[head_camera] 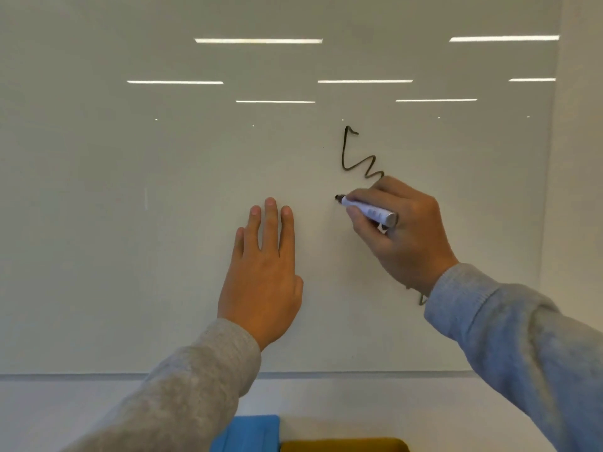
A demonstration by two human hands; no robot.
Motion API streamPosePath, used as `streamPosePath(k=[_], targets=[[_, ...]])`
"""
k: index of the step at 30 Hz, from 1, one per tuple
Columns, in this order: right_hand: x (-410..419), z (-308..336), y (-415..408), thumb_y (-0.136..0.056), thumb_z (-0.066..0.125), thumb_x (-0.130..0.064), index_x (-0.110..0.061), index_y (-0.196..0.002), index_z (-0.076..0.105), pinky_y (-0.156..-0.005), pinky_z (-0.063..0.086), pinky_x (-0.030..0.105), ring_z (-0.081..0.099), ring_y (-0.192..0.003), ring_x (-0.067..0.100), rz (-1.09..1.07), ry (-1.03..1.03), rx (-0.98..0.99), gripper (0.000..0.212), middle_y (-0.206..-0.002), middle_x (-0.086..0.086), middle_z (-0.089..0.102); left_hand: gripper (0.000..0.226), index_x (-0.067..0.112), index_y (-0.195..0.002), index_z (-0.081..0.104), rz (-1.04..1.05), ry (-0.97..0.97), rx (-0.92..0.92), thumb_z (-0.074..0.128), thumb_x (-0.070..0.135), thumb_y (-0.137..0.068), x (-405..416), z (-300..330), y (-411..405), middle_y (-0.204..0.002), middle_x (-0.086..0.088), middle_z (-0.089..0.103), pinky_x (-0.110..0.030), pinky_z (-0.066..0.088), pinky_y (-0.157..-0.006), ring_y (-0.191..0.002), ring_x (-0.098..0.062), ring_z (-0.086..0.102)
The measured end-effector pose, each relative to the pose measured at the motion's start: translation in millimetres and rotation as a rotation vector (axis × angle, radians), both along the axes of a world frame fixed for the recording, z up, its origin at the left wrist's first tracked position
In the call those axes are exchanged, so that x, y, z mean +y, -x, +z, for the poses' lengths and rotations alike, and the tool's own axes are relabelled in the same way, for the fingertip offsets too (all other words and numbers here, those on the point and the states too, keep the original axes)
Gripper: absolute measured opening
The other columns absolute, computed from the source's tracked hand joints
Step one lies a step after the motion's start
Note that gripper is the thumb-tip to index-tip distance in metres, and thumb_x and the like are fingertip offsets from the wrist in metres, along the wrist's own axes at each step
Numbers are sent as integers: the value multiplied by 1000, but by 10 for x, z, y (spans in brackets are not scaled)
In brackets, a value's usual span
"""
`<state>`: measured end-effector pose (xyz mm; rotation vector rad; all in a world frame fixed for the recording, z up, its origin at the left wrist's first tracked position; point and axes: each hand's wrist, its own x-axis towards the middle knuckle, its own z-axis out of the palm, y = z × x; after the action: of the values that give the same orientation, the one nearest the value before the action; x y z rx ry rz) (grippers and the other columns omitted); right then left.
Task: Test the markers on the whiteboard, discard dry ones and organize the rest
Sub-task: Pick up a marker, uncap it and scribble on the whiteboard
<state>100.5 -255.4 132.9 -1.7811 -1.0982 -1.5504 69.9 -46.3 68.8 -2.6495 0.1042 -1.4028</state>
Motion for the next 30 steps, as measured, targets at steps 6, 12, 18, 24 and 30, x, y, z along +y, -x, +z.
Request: streamPosePath(k=[6, 12, 18, 24, 30], targets=[[-12, -298, 45, -100, 59, -26, -12, -122, 69, -68, 53, 39, 62, -84, 20, -70, 348, 37, 27, -101, 1, 62, 85, 4, -157, -5, 4, -11, 3, 45, 30, -93, 17, -20, -12, -164, -21, -8, -54, 21, -121, -151, -42, 0], [-20, -337, 55, -99, 60, -23, -10, -112, 71, -65, 53, 40, 61, -80, 20, -97, 233, 20, 22, -94, 1, 64, 84, 3, -157, -1, 27, -23, 2, 46, 34, -95, 7, -58, -14, -164, -22, -4, -54, 24, -120, -151, -42, 4], [-67, -243, 25, -100, 58, -26, -16, -100, 72, -58, 51, 39, 59, -76, 18, -119, 167, -2, 18, -89, -3, 62, 82, 4, -158, 0, 42, -25, -22, 39, 50, -101, 9, -47, -39, -164, -22, -1, -53, 27, -119, -151, -43, 8], [-85, -283, 60, -101, 53, -29, -15, -104, 70, -56, 52, 39, 59, -81, 23, -186, 531, -71, 23, -92, 1, 62, 84, 5, -158, -4, 53, -60, -15, 35, 53, -101, 49, -67, -49, -164, -23, -5, -53, 25, -120, -151, -43, 5], [-218, -359, 42, -101, 53, -27, -14, -107, 70, -58, 51, 39, 59, -80, 23, -186, 420, -33, 22, -92, 0, 62, 83, 6, -157, -7, 27, -39, -8, 34, 52, -102, 44, -123, -52, -165, -21, -7, -53, 27, -119, -151, -43, 4]])
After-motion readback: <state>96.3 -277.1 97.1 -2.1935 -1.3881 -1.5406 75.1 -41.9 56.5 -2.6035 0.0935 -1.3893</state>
